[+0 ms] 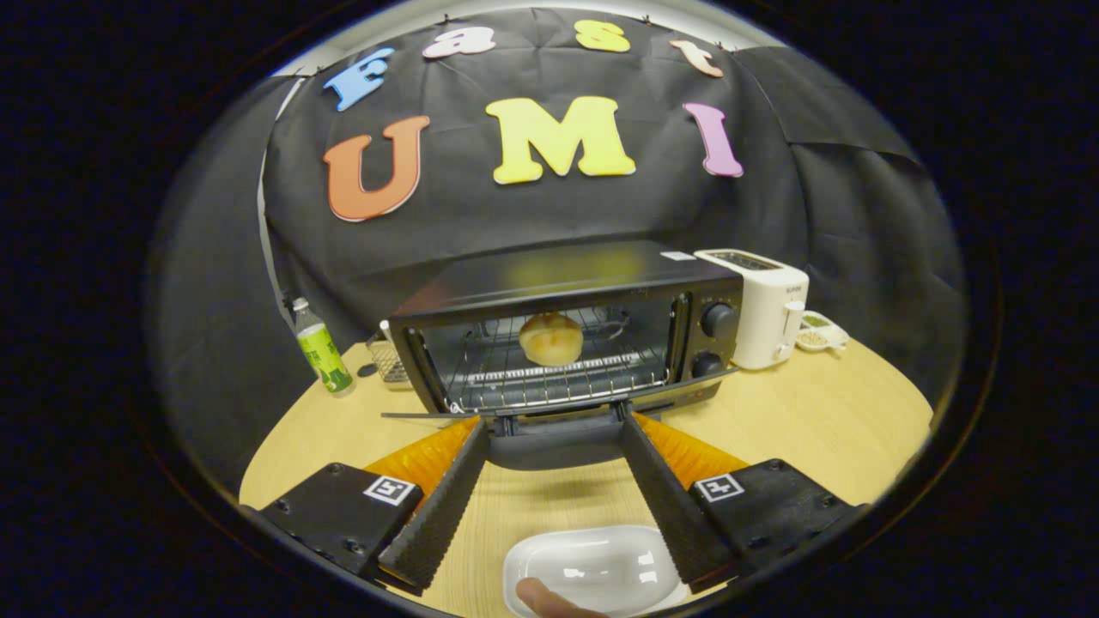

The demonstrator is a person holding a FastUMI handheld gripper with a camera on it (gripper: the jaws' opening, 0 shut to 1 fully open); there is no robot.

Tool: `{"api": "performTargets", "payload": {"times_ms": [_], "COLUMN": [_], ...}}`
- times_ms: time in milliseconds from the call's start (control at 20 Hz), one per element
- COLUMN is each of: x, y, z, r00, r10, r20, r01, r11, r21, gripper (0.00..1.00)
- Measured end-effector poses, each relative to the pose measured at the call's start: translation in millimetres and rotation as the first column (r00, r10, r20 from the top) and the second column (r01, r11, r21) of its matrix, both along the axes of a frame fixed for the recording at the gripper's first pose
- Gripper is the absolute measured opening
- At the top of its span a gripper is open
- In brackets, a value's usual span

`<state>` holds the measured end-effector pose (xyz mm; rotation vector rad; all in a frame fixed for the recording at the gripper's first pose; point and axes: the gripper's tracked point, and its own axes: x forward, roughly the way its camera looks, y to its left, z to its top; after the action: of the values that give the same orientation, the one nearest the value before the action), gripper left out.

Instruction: Open the toaster oven, put the food inside, and close the toaster oven door.

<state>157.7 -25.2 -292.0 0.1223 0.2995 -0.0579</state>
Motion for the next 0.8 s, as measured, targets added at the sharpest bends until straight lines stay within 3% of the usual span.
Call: {"api": "performTargets", "payload": {"times_ms": [150, 350, 600, 800], "x": [20.4, 27.0, 11.9, -12.9], "y": [0.2, -14.5, -22.2, -20.5], "z": [17.5, 16.7, 26.8, 65.2], "r00": [0.992, 0.991, 0.994, 0.987], "r10": [0.051, 0.05, 0.043, 0.062], "r20": [0.117, 0.122, 0.105, 0.149], "r01": [-0.048, -0.042, -0.034, -0.044], "r11": [0.998, 0.997, 0.996, 0.991], "r21": [-0.028, -0.066, -0.086, -0.124], "gripper": [1.0, 1.0, 1.0, 1.0]}}
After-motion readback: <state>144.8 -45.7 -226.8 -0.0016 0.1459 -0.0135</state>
